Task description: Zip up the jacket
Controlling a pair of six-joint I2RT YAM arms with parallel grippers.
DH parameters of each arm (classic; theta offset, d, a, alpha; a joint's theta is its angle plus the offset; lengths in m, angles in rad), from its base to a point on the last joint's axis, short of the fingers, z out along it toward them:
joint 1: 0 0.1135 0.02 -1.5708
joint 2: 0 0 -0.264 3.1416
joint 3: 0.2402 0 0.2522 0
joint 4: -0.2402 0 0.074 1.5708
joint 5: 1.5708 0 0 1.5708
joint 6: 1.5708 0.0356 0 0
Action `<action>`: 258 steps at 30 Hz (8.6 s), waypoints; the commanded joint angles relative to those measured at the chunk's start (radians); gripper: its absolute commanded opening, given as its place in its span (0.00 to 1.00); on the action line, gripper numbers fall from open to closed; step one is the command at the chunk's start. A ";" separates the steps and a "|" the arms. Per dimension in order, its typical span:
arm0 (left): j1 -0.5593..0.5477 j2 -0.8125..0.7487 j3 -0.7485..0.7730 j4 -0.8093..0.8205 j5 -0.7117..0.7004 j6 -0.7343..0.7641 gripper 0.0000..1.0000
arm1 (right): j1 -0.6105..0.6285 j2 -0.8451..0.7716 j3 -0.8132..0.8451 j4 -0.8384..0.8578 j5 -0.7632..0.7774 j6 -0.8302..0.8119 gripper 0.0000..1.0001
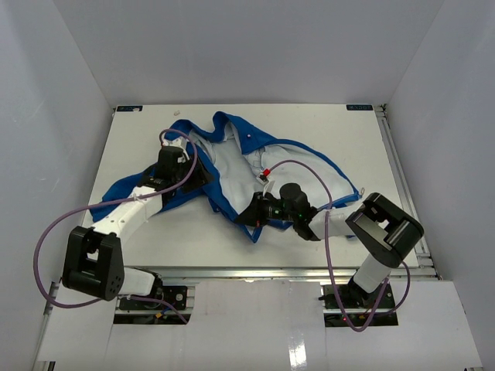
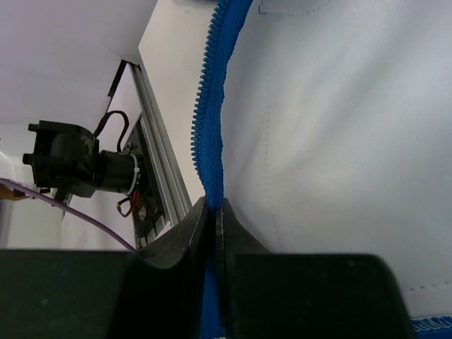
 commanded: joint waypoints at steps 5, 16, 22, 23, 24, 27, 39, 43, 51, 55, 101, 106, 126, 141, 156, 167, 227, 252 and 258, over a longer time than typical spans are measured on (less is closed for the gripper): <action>-0.067 0.014 -0.092 0.217 0.003 -0.026 0.64 | -0.012 -0.051 -0.032 0.062 0.006 -0.001 0.29; -0.098 0.123 -0.138 0.429 0.083 -0.014 0.64 | -0.011 -0.295 -0.043 -0.253 0.206 -0.169 0.41; -0.102 0.157 -0.159 0.490 0.094 0.006 0.64 | 0.025 -0.360 0.007 -0.449 0.318 -0.299 0.42; -0.102 0.161 -0.161 0.495 0.094 0.007 0.64 | 0.033 -0.361 0.014 -0.481 0.342 -0.314 0.42; -0.102 0.163 -0.164 0.495 0.093 0.006 0.64 | 0.040 -0.362 0.022 -0.499 0.361 -0.330 0.42; -0.102 0.162 -0.179 0.492 0.085 -0.010 0.63 | 0.057 -0.373 0.035 -0.540 0.423 -0.349 0.42; -0.263 0.091 -0.176 0.393 -0.153 0.096 0.65 | 0.001 -0.592 0.025 -0.777 0.750 -0.300 0.57; -0.275 0.078 -0.179 0.407 -0.137 0.102 0.67 | -0.073 -0.666 -0.012 -0.798 0.746 -0.263 0.66; -0.331 0.043 -0.194 0.447 -0.042 0.162 0.68 | -0.355 -0.809 -0.059 -0.905 0.772 -0.189 0.71; -0.351 -0.002 -0.219 0.480 -0.047 0.178 0.68 | -0.510 -0.837 -0.072 -0.956 0.765 -0.174 0.71; -0.357 0.083 -0.200 0.509 0.088 0.128 0.68 | -0.997 -0.276 -0.141 -0.485 0.485 -0.146 0.50; -0.357 0.081 -0.202 0.510 0.078 0.127 0.68 | -0.998 -0.220 -0.117 -0.477 0.475 -0.163 0.34; -0.355 0.040 -0.226 0.507 -0.015 0.119 0.68 | -0.831 -0.644 0.030 -0.695 0.390 -0.345 0.08; -0.357 0.064 -0.223 0.497 -0.051 0.116 0.68 | -0.638 -0.694 0.036 -0.856 0.741 -0.165 0.51; -0.357 0.072 -0.219 0.494 -0.036 0.116 0.68 | -0.916 -0.441 -0.094 -0.668 0.516 -0.013 0.59; -0.357 0.077 -0.214 0.488 -0.046 0.121 0.68 | -0.932 -0.299 -0.133 -0.543 0.487 0.005 0.59; -0.356 0.058 -0.282 0.666 0.106 0.119 0.68 | 0.201 -0.642 -0.094 -0.937 0.791 -0.432 0.52; -0.355 0.139 -0.243 0.654 0.170 0.090 0.68 | 0.206 -0.387 0.068 -0.796 0.974 -0.232 0.48; -0.355 0.194 -0.191 0.530 0.053 0.094 0.67 | 0.213 -0.246 0.139 -0.822 1.050 -0.195 0.54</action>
